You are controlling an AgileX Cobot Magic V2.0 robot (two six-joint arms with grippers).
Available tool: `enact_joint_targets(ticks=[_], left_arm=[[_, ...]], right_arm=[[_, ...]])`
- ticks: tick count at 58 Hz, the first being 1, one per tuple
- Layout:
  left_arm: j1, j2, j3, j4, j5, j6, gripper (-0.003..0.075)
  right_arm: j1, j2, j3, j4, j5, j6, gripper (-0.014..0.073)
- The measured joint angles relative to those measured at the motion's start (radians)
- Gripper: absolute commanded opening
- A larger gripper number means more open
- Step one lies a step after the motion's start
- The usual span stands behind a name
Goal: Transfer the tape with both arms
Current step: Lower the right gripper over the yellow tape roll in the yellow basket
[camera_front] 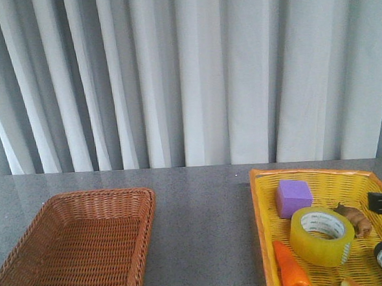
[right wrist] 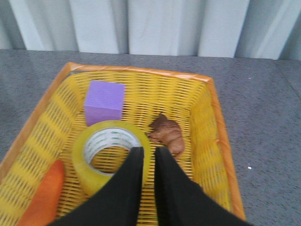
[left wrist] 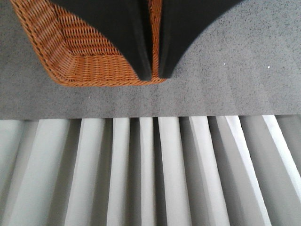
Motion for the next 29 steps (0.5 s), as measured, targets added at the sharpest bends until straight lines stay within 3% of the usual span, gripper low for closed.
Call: enact_joint_targets(ticks=[6, 14, 21, 29], left_arm=[[0.000, 0.035, 0.000, -0.003, 0.005, 0.000, 0.0248], [0.000, 0.089, 0.000, -0.033, 0.035, 0.000, 0.0486], [0.000, 0.127, 0.000, -0.081, 0.055, 0.000, 0.0613], [0.000, 0.160, 0.000, -0.117, 0.055, 0.000, 0.0619]], right_arm=[[0.035, 0.014, -0.001, 0.000, 0.002, -0.013, 0.0395], [0.044, 0.034, -0.001, 0.001, 0.033, -0.015, 0.0575], [0.044, 0.041, -0.001, 0.003, 0.071, -0.010, 0.0613], [0.044, 0.066, -0.040, 0.004, 0.106, 0.031, 0.0589]])
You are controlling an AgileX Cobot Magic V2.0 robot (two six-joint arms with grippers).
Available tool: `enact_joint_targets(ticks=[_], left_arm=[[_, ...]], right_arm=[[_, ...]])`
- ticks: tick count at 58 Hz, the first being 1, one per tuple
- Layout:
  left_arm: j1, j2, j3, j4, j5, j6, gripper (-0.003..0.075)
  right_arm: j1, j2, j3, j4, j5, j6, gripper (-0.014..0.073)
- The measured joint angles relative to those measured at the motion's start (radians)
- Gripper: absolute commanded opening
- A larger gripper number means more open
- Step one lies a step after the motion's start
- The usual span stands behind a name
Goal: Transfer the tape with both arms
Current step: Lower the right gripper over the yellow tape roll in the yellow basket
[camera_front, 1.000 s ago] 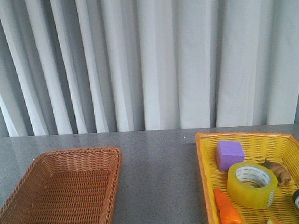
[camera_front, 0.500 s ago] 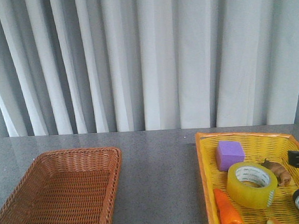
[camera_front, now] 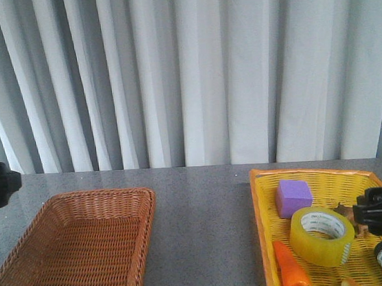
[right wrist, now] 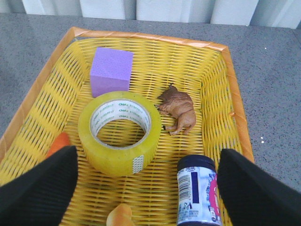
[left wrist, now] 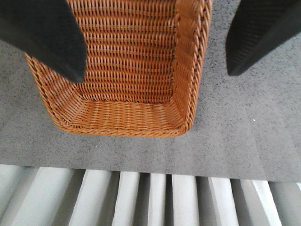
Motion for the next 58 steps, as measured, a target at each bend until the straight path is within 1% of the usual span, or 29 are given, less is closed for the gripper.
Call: enact_joint_targets(ticks=[10, 23, 29, 35, 38, 41, 48, 58], left_arm=[[0.000, 0.025, 0.000, -0.066, 0.006, 0.000, 0.0575], [0.000, 0.026, 0.000, -0.089, 0.027, 0.000, 0.0535], [0.000, 0.026, 0.000, -0.090, 0.048, 0.000, 0.0534], [0.000, 0.026, 0.000, -0.090, 0.060, 0.000, 0.0534], [0.000, 0.026, 0.000, -0.090, 0.064, 0.003, 0.0534], [0.000, 0.026, 0.000, -0.090, 0.073, 0.012, 0.0534], [0.000, 0.026, 0.000, -0.091, 0.087, 0.037, 0.0534], [0.000, 0.026, 0.000, -0.092, 0.079, 0.046, 0.0534]], right_arm=[[0.000, 0.109, -0.141, 0.000, 0.085, 0.007, 0.0563], [0.000, 0.361, -0.435, 0.015, 0.304, -0.005, 0.0561], [-0.014, 0.483, -0.562, 0.091, 0.407, -0.088, 0.0561], [-0.065, 0.585, -0.658, 0.248, 0.458, -0.187, 0.0559], [-0.104, 0.624, -0.683, 0.320, 0.464, -0.220, 0.0554], [-0.144, 0.651, -0.701, 0.365, 0.466, -0.245, 0.0547], [-0.209, 0.694, -0.711, 0.415, 0.466, -0.308, 0.0521], [-0.222, 0.757, -0.711, 0.451, 0.464, -0.394, 0.0507]])
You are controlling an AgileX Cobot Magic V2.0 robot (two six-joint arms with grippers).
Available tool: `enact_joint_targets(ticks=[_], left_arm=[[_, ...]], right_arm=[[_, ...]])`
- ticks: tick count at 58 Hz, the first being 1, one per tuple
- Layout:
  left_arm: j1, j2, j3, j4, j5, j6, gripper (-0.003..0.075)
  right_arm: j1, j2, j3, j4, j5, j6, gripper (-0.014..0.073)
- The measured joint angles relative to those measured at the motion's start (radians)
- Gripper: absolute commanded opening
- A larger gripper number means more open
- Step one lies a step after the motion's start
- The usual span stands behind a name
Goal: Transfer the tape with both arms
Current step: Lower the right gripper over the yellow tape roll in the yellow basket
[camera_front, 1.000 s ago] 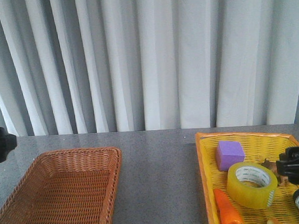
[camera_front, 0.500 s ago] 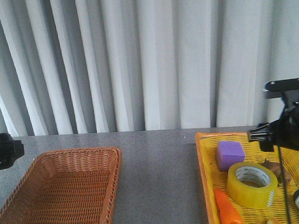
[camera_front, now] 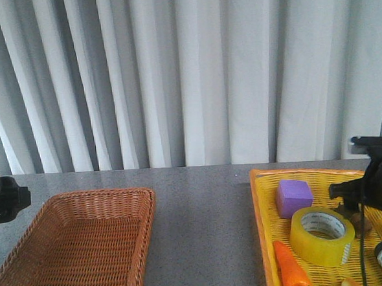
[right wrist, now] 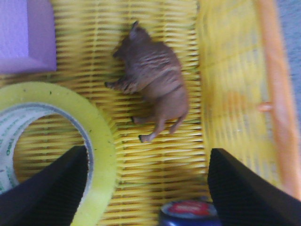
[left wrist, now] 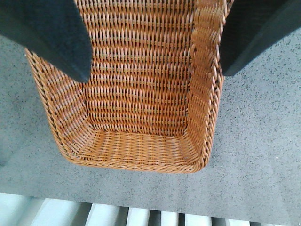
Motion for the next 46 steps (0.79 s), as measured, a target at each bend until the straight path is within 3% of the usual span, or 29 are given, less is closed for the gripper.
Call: enact_joint_targets(ticks=[22, 46], left_arm=[[0.000, 0.000, 0.000, 0.000, -0.012, 0.002, 0.0534], [0.000, 0.000, 0.000, 0.000, -0.019, 0.003, 0.0534]], right_arm=[[0.057, 0.074, -0.110, -0.006, 0.011, -0.055, 0.0507], [0.071, 0.126, -0.116, -0.032, 0.037, -0.055, 0.0471]])
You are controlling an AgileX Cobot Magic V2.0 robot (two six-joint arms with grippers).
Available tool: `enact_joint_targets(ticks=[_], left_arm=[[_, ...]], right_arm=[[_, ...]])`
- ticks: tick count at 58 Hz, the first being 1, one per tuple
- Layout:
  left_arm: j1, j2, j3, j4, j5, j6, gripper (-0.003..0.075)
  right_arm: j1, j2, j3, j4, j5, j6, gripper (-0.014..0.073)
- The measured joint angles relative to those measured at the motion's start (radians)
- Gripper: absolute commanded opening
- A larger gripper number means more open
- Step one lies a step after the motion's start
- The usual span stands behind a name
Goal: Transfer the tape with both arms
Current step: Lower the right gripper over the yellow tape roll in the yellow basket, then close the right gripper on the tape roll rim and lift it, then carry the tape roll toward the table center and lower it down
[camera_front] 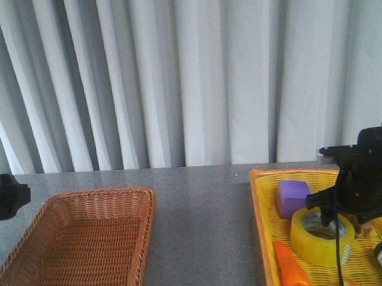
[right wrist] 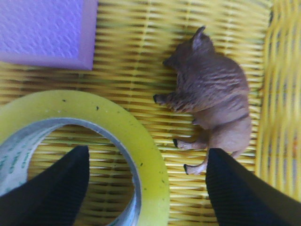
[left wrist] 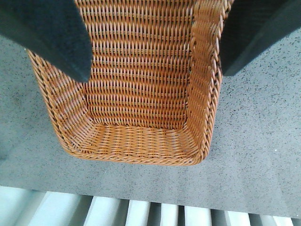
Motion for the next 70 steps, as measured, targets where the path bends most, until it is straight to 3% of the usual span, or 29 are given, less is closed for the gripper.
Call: enact_joint_targets(ticks=[12, 27, 53, 70], left_arm=[[0.000, 0.000, 0.000, 0.000, 0.000, 0.000, 0.0534], [0.000, 0.000, 0.000, 0.000, 0.000, 0.000, 0.0534], [0.000, 0.000, 0.000, 0.000, 0.000, 0.000, 0.0534], [0.000, 0.000, 0.000, 0.000, 0.000, 0.000, 0.0534]], right_arm=[[0.000, 0.034, 0.000, -0.001, 0.008, 0.000, 0.0314], [0.000, 0.039, -0.002, 0.001, 0.018, -0.017, -0.0015], [0.000, 0.015, -0.061, 0.006, 0.073, -0.089, -0.0005], [0.011, -0.084, -0.220, 0.172, 0.107, -0.196, -0.0004]])
